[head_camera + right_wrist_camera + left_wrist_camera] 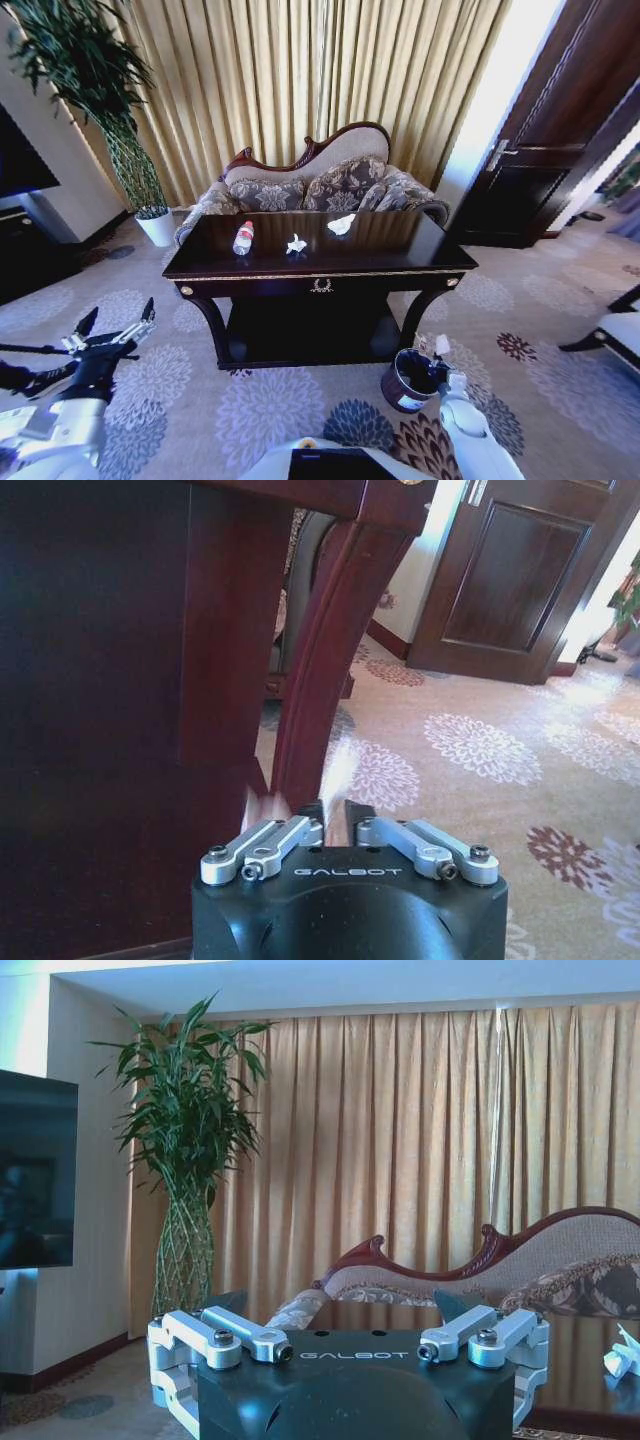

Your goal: Move to the front of the table and place the trash on the table into the trash bin.

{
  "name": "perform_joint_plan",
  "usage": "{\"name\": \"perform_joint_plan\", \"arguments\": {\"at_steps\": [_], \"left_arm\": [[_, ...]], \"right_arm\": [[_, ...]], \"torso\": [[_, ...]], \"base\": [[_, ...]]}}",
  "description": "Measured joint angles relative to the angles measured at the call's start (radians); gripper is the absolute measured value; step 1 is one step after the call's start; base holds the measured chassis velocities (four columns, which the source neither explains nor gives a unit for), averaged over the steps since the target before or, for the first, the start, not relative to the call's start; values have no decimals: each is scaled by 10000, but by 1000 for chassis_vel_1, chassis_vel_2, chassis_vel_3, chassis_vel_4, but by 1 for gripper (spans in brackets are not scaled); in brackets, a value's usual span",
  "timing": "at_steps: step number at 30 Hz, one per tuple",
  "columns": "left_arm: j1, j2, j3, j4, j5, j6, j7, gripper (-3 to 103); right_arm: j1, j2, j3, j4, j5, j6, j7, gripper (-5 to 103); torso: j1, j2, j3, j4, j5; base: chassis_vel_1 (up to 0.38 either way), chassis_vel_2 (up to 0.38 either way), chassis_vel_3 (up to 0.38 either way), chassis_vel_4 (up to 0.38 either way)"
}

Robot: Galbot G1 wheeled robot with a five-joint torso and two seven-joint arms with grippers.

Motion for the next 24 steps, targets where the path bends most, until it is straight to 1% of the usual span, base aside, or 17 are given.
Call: {"name": "perform_joint_plan", "arguments": {"at_steps": [1,3,4,5,7,8,11,13,17,18,21,23,24], "left_arm": [[5,2,-8,0,-4,0,1,100],[11,1,-10,0,-5,-2,2,100],[19,-5,-10,0,-7,-7,2,100],[21,-6,-10,0,-8,-11,3,100],[13,-6,0,0,-8,-17,5,100],[13,-6,0,0,-8,-17,5,100],[0,7,5,0,-8,-19,5,100],[1,14,3,0,-8,-19,6,100],[11,21,-2,0,-7,-18,6,100],[11,21,-2,0,-7,-18,6,100],[39,2,-2,0,-5,-23,7,100],[47,-4,-2,0,-4,-25,7,100],[59,-7,-2,0,-4,-28,8,100]], "right_arm": [[41,4,4,-98,-68,103,2,17],[67,13,10,-156,-92,186,4,17],[83,27,16,-186,-107,261,9,28],[87,34,19,-186,-111,292,10,28],[86,42,22,-146,-113,323,15,39],[86,42,22,-146,-113,323,15,39],[47,36,32,1,-91,330,21,55],[27,31,33,39,-71,330,21,55],[-106,17,39,190,132,330,23,77],[-106,17,39,190,132,330,23,77],[-200,-5,48,253,255,326,24,93],[-225,-15,54,271,269,325,24,93],[-248,-25,67,286,282,323,25,97]], "torso": [[0,0,0,-2,1],[0,0,0,-2,1],[0,0,0,-1,2],[0,0,0,-1,1],[-1,0,0,-1,2],[-1,0,0,-1,2],[-1,0,-1,0,1],[-1,1,0,0,1],[-1,0,0,-1,1],[-1,0,0,-1,1],[-2,0,-1,-1,1],[-1,1,-1,-1,1],[-1,1,-1,-1,2]], "base": [[0,0,0,0],[0,0,0,0],[0,0,0,0],[0,0,0,0],[0,0,0,0],[0,0,0,0],[0,0,0,0],[0,0,0,0],[0,0,0,0],[0,0,0,0],[0,0,0,0],[0,0,0,0],[0,0,0,0]]}}
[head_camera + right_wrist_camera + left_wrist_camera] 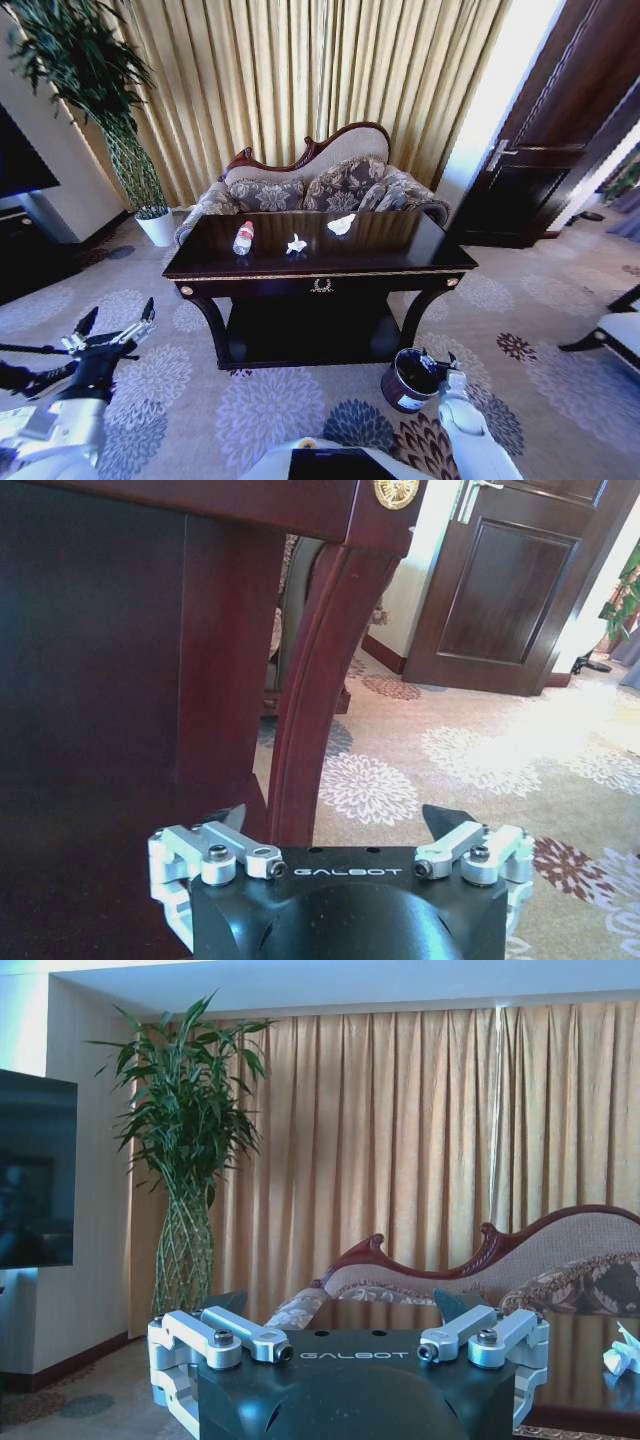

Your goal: Move to the front of the table and place the trash on the table into the trash bin.

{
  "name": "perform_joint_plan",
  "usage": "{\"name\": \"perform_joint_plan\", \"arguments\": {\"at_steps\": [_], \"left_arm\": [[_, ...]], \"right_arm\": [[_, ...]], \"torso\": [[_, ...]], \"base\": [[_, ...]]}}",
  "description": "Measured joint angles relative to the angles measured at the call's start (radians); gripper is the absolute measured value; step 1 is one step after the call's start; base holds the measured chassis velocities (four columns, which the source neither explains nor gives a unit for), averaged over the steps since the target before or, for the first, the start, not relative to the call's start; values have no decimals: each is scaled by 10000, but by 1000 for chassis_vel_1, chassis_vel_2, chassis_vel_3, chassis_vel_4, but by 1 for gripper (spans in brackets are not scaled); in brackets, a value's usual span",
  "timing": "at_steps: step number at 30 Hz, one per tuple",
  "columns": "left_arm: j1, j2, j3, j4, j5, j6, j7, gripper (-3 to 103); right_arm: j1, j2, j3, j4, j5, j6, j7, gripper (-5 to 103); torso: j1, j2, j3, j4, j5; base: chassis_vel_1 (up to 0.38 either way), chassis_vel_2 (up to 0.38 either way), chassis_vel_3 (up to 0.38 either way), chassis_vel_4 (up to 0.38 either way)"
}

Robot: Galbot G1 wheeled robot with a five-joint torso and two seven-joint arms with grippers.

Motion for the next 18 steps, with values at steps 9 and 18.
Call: {"name": "perform_joint_plan", "arguments": {"at_steps": [9,18], "left_arm": [[51,7,-16,0,2,-68,4,100],[86,23,-23,0,27,-181,5,100]], "right_arm": [[-119,-26,62,112,45,-10,6,100],[-289,-38,70,521,296,-133,12,100]], "torso": [[0,0,0,1,0],[0,0,0,1,1]], "base": [[0,0,0,0],[0,0,0,0]]}}
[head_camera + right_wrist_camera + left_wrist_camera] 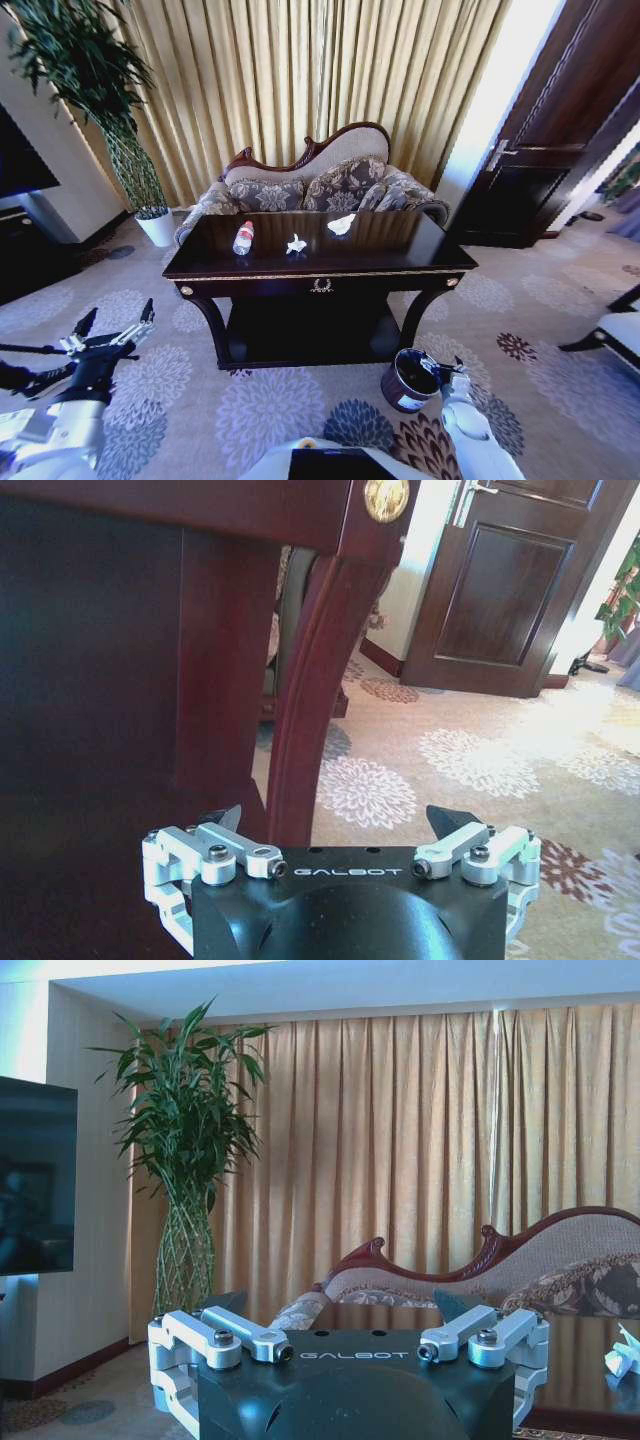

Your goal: Move to the front of the table and place the trash on the table into the trash bin.

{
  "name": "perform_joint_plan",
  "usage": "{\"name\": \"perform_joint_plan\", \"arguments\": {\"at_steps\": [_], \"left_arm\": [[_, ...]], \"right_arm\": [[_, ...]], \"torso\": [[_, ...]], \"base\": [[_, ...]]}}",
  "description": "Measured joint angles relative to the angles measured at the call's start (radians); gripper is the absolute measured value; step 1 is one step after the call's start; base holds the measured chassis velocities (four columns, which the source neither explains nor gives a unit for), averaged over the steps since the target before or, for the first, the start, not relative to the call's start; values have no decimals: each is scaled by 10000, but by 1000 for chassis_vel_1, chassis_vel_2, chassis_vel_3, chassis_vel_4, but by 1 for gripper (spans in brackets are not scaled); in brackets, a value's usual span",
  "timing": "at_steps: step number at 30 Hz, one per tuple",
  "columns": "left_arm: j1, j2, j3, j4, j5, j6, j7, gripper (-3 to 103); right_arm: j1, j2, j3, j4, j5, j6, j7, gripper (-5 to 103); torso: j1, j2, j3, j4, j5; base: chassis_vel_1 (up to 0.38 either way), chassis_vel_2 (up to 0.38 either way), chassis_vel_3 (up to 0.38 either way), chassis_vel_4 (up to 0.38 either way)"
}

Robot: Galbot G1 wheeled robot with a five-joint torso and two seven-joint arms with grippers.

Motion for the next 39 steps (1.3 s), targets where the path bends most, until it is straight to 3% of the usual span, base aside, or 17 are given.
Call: {"name": "perform_joint_plan", "arguments": {"at_steps": [4,14,18,27,34,39], "left_arm": [[3,1,11,0,1,-11,1,100],[0,30,0,0,-6,-11,-5,100],[-42,9,42,0,1,4,-12,100],[-175,2,6,1,33,71,-28,100],[-211,-24,-7,0,30,119,-64,100],[-302,-23,34,0,33,192,-63,100]], "right_arm": [[-693,-178,-23,1898,989,-1091,0,100],[-1654,-725,251,4920,765,-1306,21,100],[-2211,-1014,534,7124,1379,-1993,69,100],[-2697,-1057,586,10735,1773,-3504,314,100],[-2624,-975,527,11654,1768,-4141,389,100],[-2555,-978,440,11457,1750,-4085,375,100]], "torso": [[0,0,-1,-1,-2],[0,0,0,-2,0],[0,0,0,0,-3],[0,0,-1,1,-2],[0,0,-1,0,-2],[0,0,0,0,0]], "base": [[0,0,0,0],[0,0,0,0],[0,0,0,0],[0,0,0,0],[0,0,0,0],[0,0,0,0]]}}
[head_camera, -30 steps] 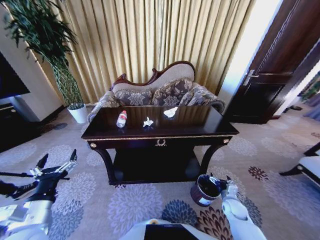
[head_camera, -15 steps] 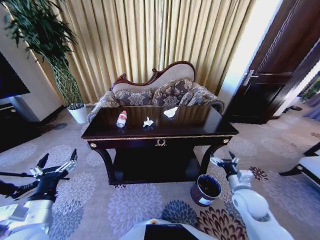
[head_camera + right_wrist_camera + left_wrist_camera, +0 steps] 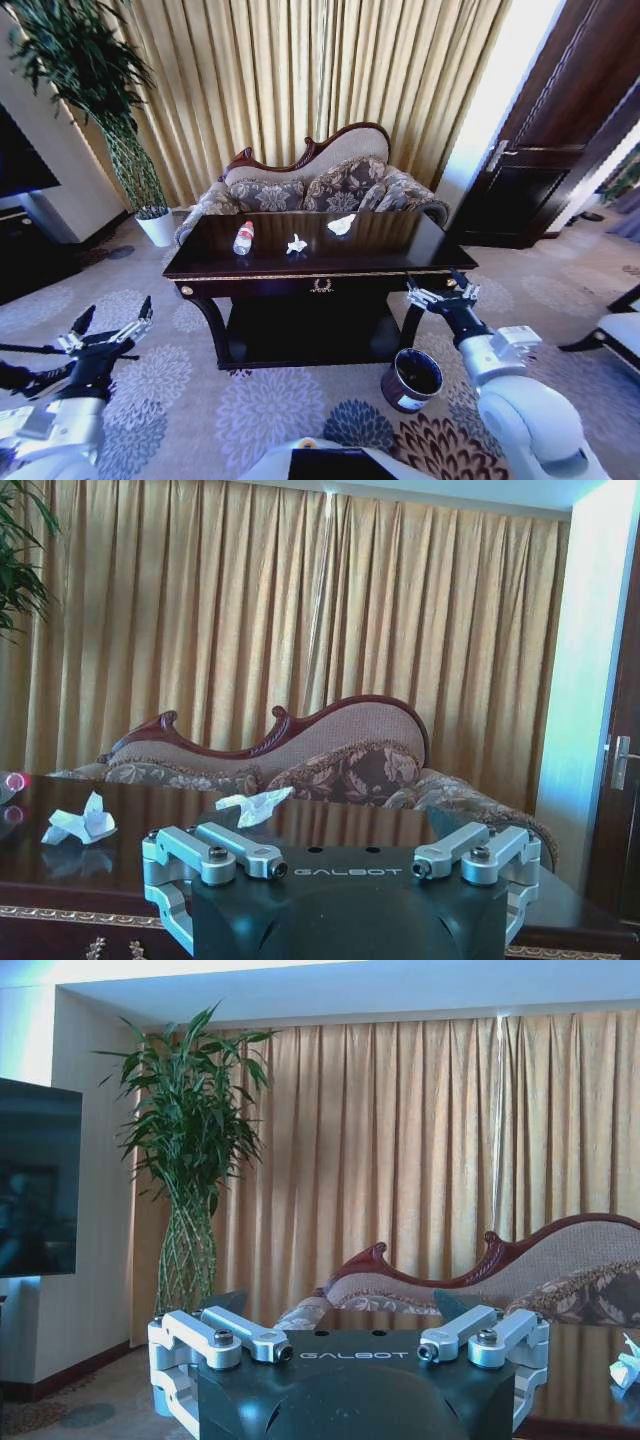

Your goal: Move to the front of the table and place the trash on the table into the trash bin.

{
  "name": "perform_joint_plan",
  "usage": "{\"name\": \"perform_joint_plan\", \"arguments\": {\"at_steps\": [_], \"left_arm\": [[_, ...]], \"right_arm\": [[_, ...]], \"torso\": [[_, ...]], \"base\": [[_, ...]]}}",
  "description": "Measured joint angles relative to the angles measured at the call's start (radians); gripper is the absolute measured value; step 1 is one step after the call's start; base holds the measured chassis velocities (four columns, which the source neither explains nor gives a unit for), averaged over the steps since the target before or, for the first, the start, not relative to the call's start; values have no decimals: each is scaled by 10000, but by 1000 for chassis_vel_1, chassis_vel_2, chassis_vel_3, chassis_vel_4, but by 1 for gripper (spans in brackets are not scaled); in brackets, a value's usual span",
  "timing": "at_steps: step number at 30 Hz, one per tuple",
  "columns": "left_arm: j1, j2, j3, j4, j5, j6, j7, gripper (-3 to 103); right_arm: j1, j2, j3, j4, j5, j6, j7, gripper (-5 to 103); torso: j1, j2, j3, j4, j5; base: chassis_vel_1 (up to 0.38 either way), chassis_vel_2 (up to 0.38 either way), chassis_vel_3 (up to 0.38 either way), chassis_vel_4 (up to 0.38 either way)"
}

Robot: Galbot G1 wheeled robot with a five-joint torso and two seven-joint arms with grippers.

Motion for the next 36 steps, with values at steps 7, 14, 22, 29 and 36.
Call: {"name": "perform_joint_plan", "arguments": {"at_steps": [7,14,22,29,36], "left_arm": [[-6,41,-17,0,0,47,-2,100],[-21,34,31,0,6,55,-2,100],[19,16,14,0,9,56,-2,100],[28,17,5,1,9,52,-1,100],[56,12,-5,0,9,20,4,100]], "right_arm": [[-12,62,-58,-193,-36,195,-10,100],[-7,53,-87,-179,-52,242,-17,100],[16,20,-125,-97,-50,249,-23,100],[7,19,-147,-29,-43,254,-49,100],[5,24,-183,-7,-35,258,-64,100]], "torso": [[-1,1,-1,-1,0],[1,0,1,-1,-1],[1,0,1,0,0],[0,0,0,0,-1],[0,0,0,0,-1]], "base": [[0,0,0,0],[-54,47,51,-43],[-30,30,38,-32],[0,0,0,0],[-24,28,26,-32]]}}
